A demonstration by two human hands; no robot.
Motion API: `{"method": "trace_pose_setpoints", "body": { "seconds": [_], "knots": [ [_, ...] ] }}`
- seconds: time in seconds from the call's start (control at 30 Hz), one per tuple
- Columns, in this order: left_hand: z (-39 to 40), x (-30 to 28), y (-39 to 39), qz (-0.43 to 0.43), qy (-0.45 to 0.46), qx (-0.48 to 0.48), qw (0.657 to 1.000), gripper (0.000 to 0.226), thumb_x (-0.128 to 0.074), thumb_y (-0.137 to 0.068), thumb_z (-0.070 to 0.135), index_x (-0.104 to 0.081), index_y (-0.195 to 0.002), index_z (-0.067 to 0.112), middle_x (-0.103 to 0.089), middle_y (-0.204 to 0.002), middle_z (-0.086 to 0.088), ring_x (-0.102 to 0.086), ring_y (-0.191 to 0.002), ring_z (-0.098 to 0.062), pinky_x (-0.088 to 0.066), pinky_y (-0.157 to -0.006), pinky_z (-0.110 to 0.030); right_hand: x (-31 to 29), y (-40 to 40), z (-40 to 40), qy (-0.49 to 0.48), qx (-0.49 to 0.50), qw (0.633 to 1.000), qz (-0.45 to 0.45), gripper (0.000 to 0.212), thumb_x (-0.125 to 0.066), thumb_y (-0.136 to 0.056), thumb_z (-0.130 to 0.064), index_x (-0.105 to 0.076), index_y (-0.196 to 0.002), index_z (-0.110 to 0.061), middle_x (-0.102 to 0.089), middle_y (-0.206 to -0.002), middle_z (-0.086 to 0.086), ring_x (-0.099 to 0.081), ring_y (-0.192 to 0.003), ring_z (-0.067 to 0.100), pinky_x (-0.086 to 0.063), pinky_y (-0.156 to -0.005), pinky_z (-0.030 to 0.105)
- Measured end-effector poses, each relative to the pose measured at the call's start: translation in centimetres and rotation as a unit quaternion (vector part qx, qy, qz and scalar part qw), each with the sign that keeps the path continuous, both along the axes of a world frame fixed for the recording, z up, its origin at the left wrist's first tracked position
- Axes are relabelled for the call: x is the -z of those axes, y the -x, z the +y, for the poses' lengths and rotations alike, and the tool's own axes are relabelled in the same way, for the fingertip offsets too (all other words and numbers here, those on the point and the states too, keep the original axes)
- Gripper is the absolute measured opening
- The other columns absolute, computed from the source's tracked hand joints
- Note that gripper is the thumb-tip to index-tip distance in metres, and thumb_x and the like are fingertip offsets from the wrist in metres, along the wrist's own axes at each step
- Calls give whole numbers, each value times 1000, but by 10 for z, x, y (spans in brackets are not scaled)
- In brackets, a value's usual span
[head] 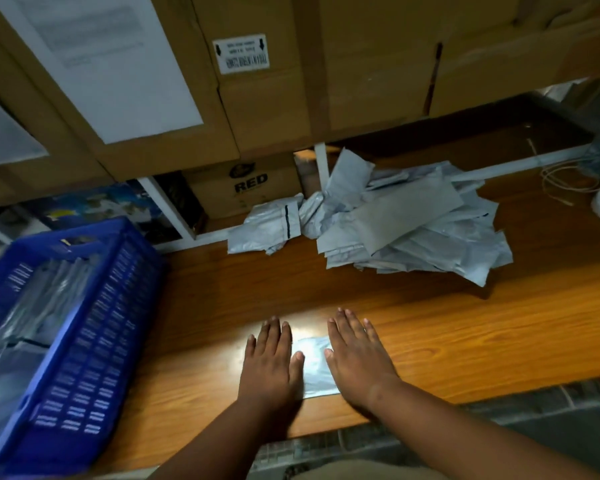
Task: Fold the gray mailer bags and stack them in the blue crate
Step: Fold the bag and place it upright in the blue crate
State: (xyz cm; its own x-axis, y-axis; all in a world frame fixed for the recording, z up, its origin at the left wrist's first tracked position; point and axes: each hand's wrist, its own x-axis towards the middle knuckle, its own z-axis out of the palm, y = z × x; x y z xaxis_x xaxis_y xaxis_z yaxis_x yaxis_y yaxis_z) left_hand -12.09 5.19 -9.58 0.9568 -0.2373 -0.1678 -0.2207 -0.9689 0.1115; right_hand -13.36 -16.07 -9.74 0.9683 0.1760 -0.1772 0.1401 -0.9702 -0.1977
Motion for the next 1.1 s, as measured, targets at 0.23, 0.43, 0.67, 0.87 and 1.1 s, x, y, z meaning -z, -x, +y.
{"method": "trace_pose_setpoints", "body": {
  "seconds": [0.23,0.43,0.67,0.87,1.1],
  "knots": [
    [15,-32,-19,-22,-9,87,996,62,-46,-89,84,-62,-112,29,-51,-122,7,-48,-114,-19,-45,-93,-40,-25,-20,-12,-40,-114,992,25,74,-41,-100,-72,-39,-159,-27,-25,-172,9,-18,-161,30,2,-132,53],
    [11,-60,-17,70,64,0,995,51,-79,-76,71,-57,-97,30,-55,-100,10,-53,-90,-16,-49,-75,-38,-60,-47,13,-42,-219,973,63,69,-72,-91,-60,-47,-149,-32,-58,-145,0,-55,-131,26,-45,-111,43],
    [39,-133,-21,111,136,-47,983,30,-87,-87,37,-66,-108,31,-66,-104,12,-66,-94,-10,-61,-86,-38,-109,-89,43,-41,-312,948,40,33,-74,-98,-43,-69,-126,-26,-63,-121,-3,-61,-112,22,-49,-88,38],
    [98,-218,-27,-3,116,-123,985,19,-83,-90,38,-64,-89,39,-66,-93,12,-66,-84,-5,-45,-67,-18,-192,-134,101,-82,-365,925,-56,12,-67,-102,-42,-70,-110,-34,-59,-109,-12,-59,-99,15,-51,-82,36],
    [197,-291,-30,-145,22,-183,972,15,-79,-90,42,-70,-88,30,-66,-86,10,-64,-83,-10,-60,-77,-43,-286,-172,211,-70,-433,889,-131,2,-64,-103,-42,-66,-103,-40,-57,-101,-15,-57,-90,6,-51,-77,32]
  ]
}}
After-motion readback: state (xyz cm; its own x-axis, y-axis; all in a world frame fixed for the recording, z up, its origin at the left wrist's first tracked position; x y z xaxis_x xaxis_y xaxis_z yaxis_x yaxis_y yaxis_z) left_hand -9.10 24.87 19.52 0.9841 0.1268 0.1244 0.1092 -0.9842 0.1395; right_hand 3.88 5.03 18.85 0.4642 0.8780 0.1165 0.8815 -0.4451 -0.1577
